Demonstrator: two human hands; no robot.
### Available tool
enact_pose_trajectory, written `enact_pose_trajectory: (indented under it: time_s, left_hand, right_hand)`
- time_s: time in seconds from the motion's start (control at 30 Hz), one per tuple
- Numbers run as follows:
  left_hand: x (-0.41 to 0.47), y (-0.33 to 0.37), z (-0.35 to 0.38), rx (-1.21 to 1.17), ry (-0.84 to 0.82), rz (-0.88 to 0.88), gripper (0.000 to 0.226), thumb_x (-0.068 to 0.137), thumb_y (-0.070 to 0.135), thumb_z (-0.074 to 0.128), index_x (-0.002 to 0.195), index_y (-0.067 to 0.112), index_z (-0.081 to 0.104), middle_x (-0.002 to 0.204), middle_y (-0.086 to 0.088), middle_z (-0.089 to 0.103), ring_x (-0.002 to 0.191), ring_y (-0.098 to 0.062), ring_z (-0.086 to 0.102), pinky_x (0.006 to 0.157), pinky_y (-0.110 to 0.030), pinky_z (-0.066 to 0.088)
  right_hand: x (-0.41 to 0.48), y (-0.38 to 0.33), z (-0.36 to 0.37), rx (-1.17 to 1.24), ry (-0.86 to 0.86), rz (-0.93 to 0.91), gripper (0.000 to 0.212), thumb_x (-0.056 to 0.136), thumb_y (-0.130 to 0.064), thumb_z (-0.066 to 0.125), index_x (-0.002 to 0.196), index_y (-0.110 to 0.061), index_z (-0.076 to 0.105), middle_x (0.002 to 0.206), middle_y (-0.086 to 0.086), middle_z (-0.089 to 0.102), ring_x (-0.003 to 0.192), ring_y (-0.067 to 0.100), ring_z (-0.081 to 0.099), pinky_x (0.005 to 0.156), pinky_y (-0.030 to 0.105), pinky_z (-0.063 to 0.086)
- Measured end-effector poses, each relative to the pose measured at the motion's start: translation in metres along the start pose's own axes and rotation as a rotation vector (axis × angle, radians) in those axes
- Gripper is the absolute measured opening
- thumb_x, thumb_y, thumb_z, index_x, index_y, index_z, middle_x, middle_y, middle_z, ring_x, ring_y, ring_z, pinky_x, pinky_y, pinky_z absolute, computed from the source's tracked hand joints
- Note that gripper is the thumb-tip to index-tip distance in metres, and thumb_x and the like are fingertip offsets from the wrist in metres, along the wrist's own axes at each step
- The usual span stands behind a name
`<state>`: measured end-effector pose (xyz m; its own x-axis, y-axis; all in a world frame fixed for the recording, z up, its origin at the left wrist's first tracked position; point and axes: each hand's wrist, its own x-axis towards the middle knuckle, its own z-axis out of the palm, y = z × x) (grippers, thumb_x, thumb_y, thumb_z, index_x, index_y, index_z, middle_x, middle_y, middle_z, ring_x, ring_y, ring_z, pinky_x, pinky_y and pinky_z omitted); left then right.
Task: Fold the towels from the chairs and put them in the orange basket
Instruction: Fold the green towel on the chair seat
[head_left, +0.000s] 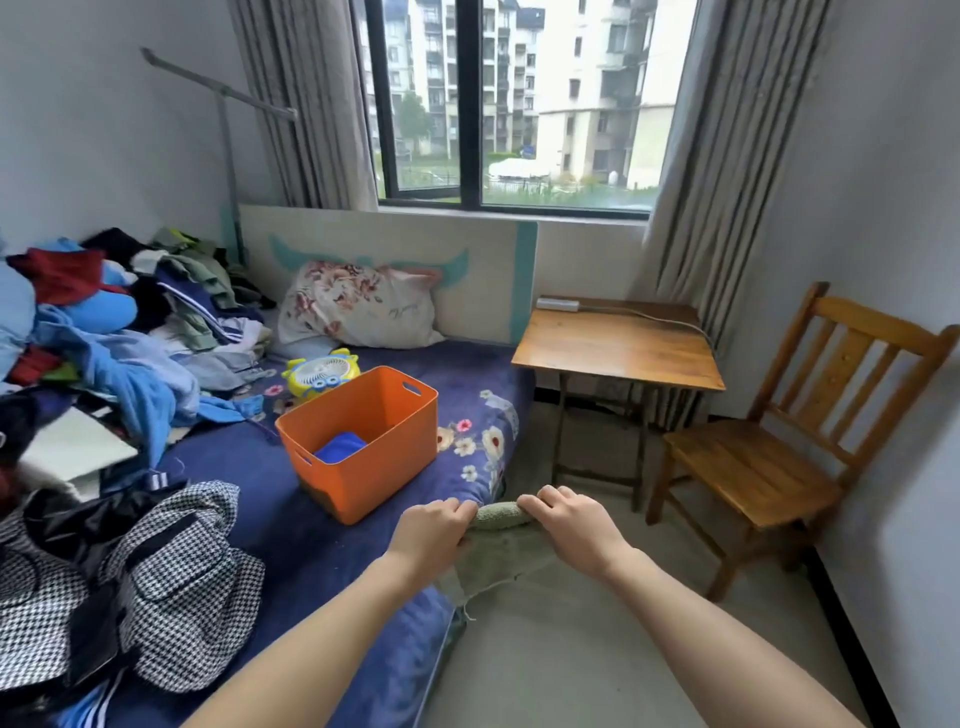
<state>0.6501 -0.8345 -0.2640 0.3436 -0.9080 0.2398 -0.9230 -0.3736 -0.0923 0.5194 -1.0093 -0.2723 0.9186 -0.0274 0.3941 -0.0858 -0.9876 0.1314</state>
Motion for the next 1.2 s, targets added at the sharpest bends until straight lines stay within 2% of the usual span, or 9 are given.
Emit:
enact_pose_trajectory:
  time_s: [0.1,0.43,0.6,0.67,0.77,0.8,0.9,1.07,1.2]
  left_hand:
    - [0.009,-0.022,0.009,0.0,0.023,-0.034,0.042,0.029,0.036,0.085,0.059,0.024,0.058,0.045,0.007,0.051,0.036,-0.007,0.051,0.03,-0.014,0.026]
    - [0.095,-0.055,0.056,0.062,-0.067,-0.151,0.045,0.025,0.036,0.084,0.06,0.029,0.055,0.045,0.009,0.05,0.037,-0.003,0.051,0.03,-0.015,0.029]
    - [0.145,-0.073,0.066,0.05,-0.091,-0.252,0.043,0.026,0.038,0.081,0.061,0.03,0.057,0.047,0.011,0.052,0.04,-0.002,0.054,0.031,-0.014,0.031]
    - [0.161,-0.079,0.071,0.071,-0.092,-0.296,0.039,0.031,0.04,0.078,0.063,0.031,0.057,0.049,0.011,0.054,0.043,-0.002,0.055,0.033,-0.014,0.032]
    - [0.167,-0.101,0.083,0.02,-0.055,-0.384,0.024,0.058,0.032,0.068,0.08,0.024,0.061,0.068,0.006,0.063,0.064,-0.011,0.063,0.048,-0.019,0.037]
    - [0.168,-0.108,0.084,0.007,-0.046,-0.405,0.023,0.058,0.03,0.064,0.08,0.023,0.06,0.068,0.006,0.063,0.063,-0.012,0.063,0.047,-0.019,0.036]
    - [0.175,-0.138,0.082,0.024,-0.076,-0.439,0.028,0.038,0.038,0.06,0.065,0.029,0.056,0.049,0.012,0.053,0.042,-0.002,0.055,0.033,-0.011,0.029]
    - [0.195,-0.227,0.099,0.02,-0.034,-0.581,0.039,0.032,0.037,0.079,0.066,0.03,0.06,0.05,0.013,0.055,0.044,-0.002,0.056,0.035,-0.012,0.032]
    - [0.224,-0.29,0.117,0.016,0.012,-0.616,0.048,0.029,0.035,0.084,0.071,0.03,0.062,0.054,0.012,0.058,0.047,-0.005,0.059,0.036,-0.013,0.038]
  right_hand:
    - [0.028,0.003,0.012,0.032,-0.023,-0.018,0.072,0.032,-0.017,0.08,0.095,-0.027,0.048,0.065,-0.006,0.057,0.05,0.014,0.056,0.037,0.017,0.041]
    - [0.099,0.076,0.071,0.103,-0.051,-0.137,0.073,0.031,-0.022,0.082,0.096,-0.027,0.048,0.064,-0.009,0.056,0.048,0.01,0.054,0.038,0.016,0.037]
    - [0.149,0.118,0.095,0.189,-0.103,-0.17,0.076,0.032,-0.02,0.084,0.097,-0.028,0.046,0.067,-0.008,0.059,0.051,0.011,0.058,0.039,0.015,0.041]
    - [0.172,0.134,0.111,0.202,-0.114,-0.215,0.076,0.034,-0.022,0.085,0.099,-0.029,0.046,0.069,-0.008,0.061,0.055,0.011,0.061,0.039,0.015,0.043]
    - [0.207,0.139,0.128,0.222,-0.156,-0.285,0.075,0.035,-0.023,0.084,0.1,-0.029,0.048,0.07,-0.01,0.062,0.056,0.01,0.061,0.039,0.015,0.041]
    - [0.216,0.138,0.135,0.24,-0.16,-0.309,0.075,0.036,-0.023,0.084,0.101,-0.029,0.048,0.072,-0.01,0.063,0.057,0.01,0.062,0.04,0.015,0.042]
    - [0.26,0.136,0.16,0.322,-0.115,-0.395,0.076,0.039,-0.021,0.082,0.106,-0.029,0.048,0.08,-0.008,0.064,0.063,0.012,0.065,0.041,0.018,0.045]
    - [0.362,0.119,0.191,0.346,-0.043,-0.476,0.051,0.05,-0.022,0.057,0.099,-0.03,0.047,0.071,-0.012,0.061,0.057,0.009,0.061,0.041,0.016,0.039]
    - [0.433,0.118,0.219,0.369,-0.045,-0.511,0.055,0.045,-0.022,0.062,0.097,-0.031,0.047,0.07,-0.012,0.06,0.058,0.01,0.061,0.041,0.015,0.039]
